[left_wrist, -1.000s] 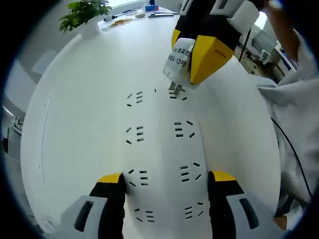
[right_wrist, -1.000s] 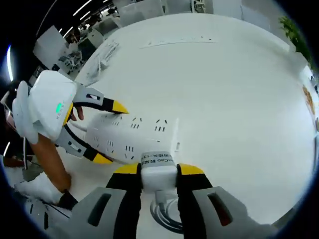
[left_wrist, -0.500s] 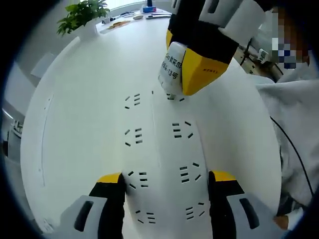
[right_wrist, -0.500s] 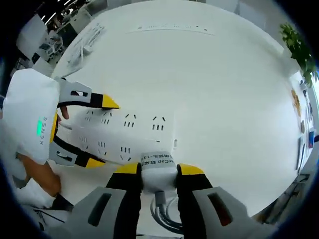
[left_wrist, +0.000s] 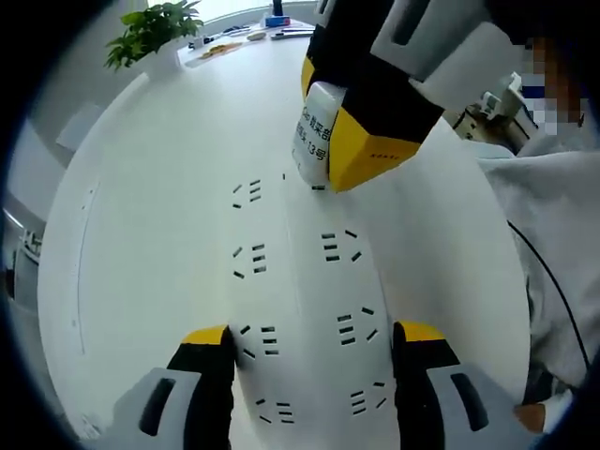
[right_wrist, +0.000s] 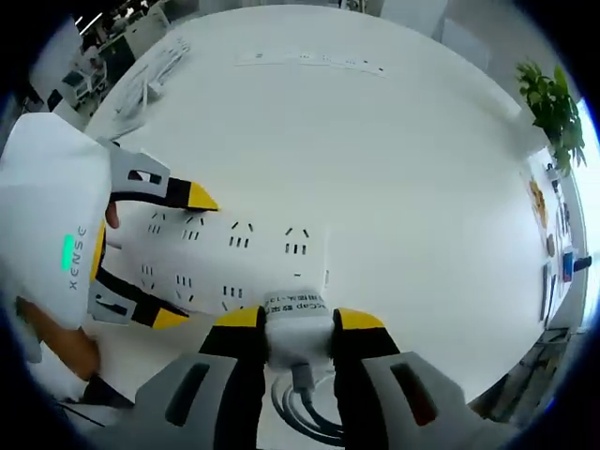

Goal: Straighten the power strip on the desk, plug the charger into it

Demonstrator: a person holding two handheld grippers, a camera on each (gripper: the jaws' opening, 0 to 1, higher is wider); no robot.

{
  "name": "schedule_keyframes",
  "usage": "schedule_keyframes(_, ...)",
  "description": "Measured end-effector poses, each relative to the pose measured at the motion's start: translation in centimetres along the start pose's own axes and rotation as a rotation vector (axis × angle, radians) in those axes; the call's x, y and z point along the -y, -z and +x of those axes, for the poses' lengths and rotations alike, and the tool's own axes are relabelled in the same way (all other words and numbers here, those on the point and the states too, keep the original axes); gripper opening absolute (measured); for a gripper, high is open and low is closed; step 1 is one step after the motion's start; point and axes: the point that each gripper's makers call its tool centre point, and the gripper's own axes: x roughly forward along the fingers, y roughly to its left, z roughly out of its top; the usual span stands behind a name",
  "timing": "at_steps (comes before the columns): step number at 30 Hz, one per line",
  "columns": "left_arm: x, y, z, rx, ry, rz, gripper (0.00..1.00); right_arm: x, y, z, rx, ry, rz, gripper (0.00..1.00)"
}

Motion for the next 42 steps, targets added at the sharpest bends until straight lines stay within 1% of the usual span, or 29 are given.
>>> schedule_keyframes(2,0.0,0.0,0.0,-0.001,0.000,0.001,0.69,0.0,0.0,0.1,0.004,-0.002,0.005,0.26)
schedule_keyframes(3,0.0,0.0,0.0,-0.001,0.000,0.001,0.69,0.0,0.1,0.2,-0.007,0.005,-0.006,0.26)
schedule_keyframes(5,0.0,0.0,0.0,-0.005,-0.001,-0.002,0.69,-0.2,0.1,0.2,-0.004,0.032,-0.025,0.26)
schedule_keyframes(6,0.0,0.0,0.0,-0.007,-0.002,-0.004,0.69,-0.4,0.5,0.3,-0.018,0.045,-0.041,0.26)
schedule_keyframes(8,0.0,0.0,0.0,-0.008,-0.004,-0.008,0.70,-0.4,0.5,0.5,-0.011,0.060,-0.041,0.26)
schedule_keyframes(9,0.0,0.1,0.0,-0.009,-0.005,-0.010,0.70,-0.2,-0.4,1.5,0.048,0.079,-0.059,0.26)
schedule_keyframes(10,0.0,0.1,0.0,-0.012,-0.006,-0.013,0.71,-0.3,0.5,1.6,-0.019,0.100,0.061,0.26)
schedule_keyframes(11,-0.1,0.1,0.0,-0.012,-0.008,-0.018,0.71,-0.5,0.1,1.1,0.002,0.091,-0.059,0.26)
schedule_keyframes(12,-0.2,0.1,0.0,-0.010,-0.009,-0.022,0.71,-0.4,-0.6,1.3,0.016,0.105,-0.070,0.26)
schedule_keyframes(13,-0.2,0.2,0.0,-0.004,-0.008,-0.024,0.71,-0.3,-0.3,1.4,0.002,0.095,-0.059,0.26)
schedule_keyframes(15,-0.3,0.1,0.0,0.007,-0.007,-0.022,0.71,-0.5,0.1,1.8,-0.010,-0.012,0.011,0.27)
schedule_keyframes(16,-0.4,0.1,0.0,0.008,-0.008,-0.024,0.71,-0.6,0.1,1.8,-0.018,-0.085,0.029,0.27)
schedule_keyframes(17,-0.4,0.1,0.0,0.006,-0.008,-0.024,0.71,-0.5,0.1,1.8,-0.042,-0.125,0.043,0.27)
schedule_keyframes(18,-0.4,0.1,0.0,0.003,-0.009,-0.025,0.71,-0.1,-0.3,1.9,-0.042,-0.119,0.022,0.27)
schedule_keyframes(20,-0.5,0.0,0.0,-0.001,-0.010,-0.028,0.71,-0.4,-0.3,1.9,-0.071,-0.104,-0.024,0.27)
schedule_keyframes(21,-0.5,0.0,0.0,-0.001,-0.010,-0.028,0.71,-0.8,-0.6,1.9,-0.073,-0.088,-0.047,0.27)
schedule_keyframes(22,-0.6,0.0,0.0,0.000,-0.009,-0.027,0.71,-0.7,-1.3,1.8,-0.052,-0.073,-0.065,0.27)
schedule_keyframes(23,-0.6,-0.1,0.1,0.001,-0.009,-0.023,0.71,-0.8,-2.6,2.3,0.006,-0.091,-0.084,0.27)
schedule_keyframes(24,-0.6,-0.1,0.1,-0.002,-0.009,-0.023,0.71,-0.7,-2.6,2.2,-0.030,-0.093,-0.055,0.27)
schedule_keyframes(26,-0.6,-0.1,0.1,-0.002,-0.010,-0.022,0.71,-0.7,-3.0,2.5,-0.032,-0.087,-0.045,0.27)
schedule_keyframes(28,-0.6,-0.1,0.1,0.005,-0.008,-0.021,0.71,-0.8,-2.4,2.4,-0.025,-0.060,-0.067,0.27)
schedule_keyframes(31,-0.6,-0.1,0.1,0.006,-0.007,-0.021,0.71,-0.5,-1.6,2.5,-0.031,-0.053,-0.071,0.27)
schedule_keyframes(33,-0.6,-0.1,0.1,0.005,-0.008,-0.022,0.71,-0.5,-1.6,2.4,0.004,-0.046,-0.073,0.27)
schedule_keyframes(36,-0.6,-0.1,0.1,0.003,-0.010,-0.022,0.71,-0.3,-1.8,2.4,0.008,-0.055,-0.073,0.27)
schedule_keyframes(38,-0.6,-0.2,0.1,-0.001,-0.011,-0.024,0.71,-0.4,-1.7,2.3,0.025,-0.055,-0.067,0.28)
schedule_keyframes(39,-0.6,-0.1,0.1,0.000,-0.012,-0.027,0.72,-0.3,-1.7,2.3,0.040,-0.058,-0.067,0.28)
schedule_keyframes(40,-0.6,-0.1,0.1,0.004,-0.012,-0.032,0.72,-0.3,-2.1,2.3,0.071,-0.053,-0.083,0.28)
schedule_keyframes(41,-0.7,-0.1,0.1,0.009,-0.009,-0.033,0.72,-0.3,-2.7,2.2,0.131,-0.041,-0.146,0.28)
schedule_keyframes(42,-0.7,-0.1,0.2,0.017,-0.006,-0.033,0.72,-0.5,-2.9,2.1,0.158,-0.051,-0.185,0.29)
